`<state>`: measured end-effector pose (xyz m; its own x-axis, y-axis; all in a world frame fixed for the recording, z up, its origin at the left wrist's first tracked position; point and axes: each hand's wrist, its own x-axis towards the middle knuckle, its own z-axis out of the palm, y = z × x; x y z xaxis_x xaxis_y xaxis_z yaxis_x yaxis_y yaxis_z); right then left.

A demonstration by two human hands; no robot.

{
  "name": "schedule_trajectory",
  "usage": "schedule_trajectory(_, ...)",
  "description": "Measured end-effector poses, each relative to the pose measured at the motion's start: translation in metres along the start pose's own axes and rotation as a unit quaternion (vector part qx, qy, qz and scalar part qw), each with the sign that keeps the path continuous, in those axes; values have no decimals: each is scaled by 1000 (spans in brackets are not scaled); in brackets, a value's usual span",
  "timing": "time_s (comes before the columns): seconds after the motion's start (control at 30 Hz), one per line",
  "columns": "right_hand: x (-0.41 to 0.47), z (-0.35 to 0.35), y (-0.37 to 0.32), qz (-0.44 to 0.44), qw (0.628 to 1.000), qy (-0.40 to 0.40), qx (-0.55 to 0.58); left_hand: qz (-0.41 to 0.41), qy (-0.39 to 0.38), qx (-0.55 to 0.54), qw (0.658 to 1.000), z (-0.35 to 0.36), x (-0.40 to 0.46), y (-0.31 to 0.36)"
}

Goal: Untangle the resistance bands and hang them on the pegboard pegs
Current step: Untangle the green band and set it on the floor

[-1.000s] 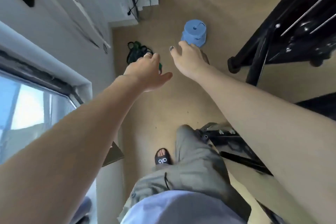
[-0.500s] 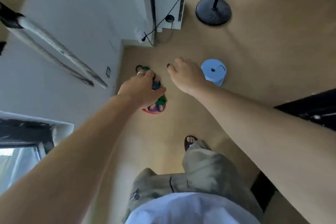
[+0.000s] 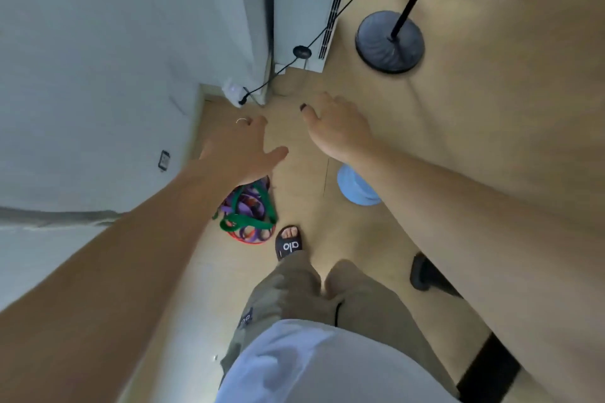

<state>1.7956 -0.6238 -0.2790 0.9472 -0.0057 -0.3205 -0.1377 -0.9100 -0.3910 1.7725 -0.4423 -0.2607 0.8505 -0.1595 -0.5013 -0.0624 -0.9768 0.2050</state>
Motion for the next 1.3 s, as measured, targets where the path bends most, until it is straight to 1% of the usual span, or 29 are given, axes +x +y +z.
schedule_trajectory(0.17, 80, -14, -22, -15, 999, -23, -16, -16, -14, -28, 999, -26, 57, -15)
schedule_trajectory(0.3, 143, -25, -53, -83, 996, -33, -1, -57, -16, -73, 996, -54, 96, -38)
schedule_trajectory(0.4, 192, -21, -81, -130, 990, -47, -31, -99, 5, -101, 990, -64, 126, -56)
schedule_trajectory(0.53, 254, 7, -113, -214, 969, -110, -60, -176, 12, -143, 974, -58, 169, -82)
schedule_trajectory(0.67, 308, 63, -118, -303, 931, -174, -102, -256, 15, -171, 951, -31, 208, -101)
schedule_trajectory(0.77, 338, 99, -114, -330, 909, -224, -122, -315, 4, -193, 929, -8, 223, -107)
schedule_trajectory(0.93, 361, 160, -104, -374, 867, -289, -159, -402, 16, -246, 882, 52, 234, -114)
schedule_trajectory(1.0, 363, 190, -96, -392, 850, -306, -172, -423, 29, -271, 864, 87, 238, -117)
schedule_trajectory(1.07, 364, 227, -82, -414, 829, -320, -196, -434, 45, -285, 853, 128, 247, -122)
schedule_trajectory(1.23, 374, 371, -29, -483, 764, -335, -266, -473, 45, -303, 826, 267, 281, -134)
schedule_trajectory(1.3, 377, 429, -5, -499, 730, -349, -311, -483, 41, -320, 814, 332, 296, -136)
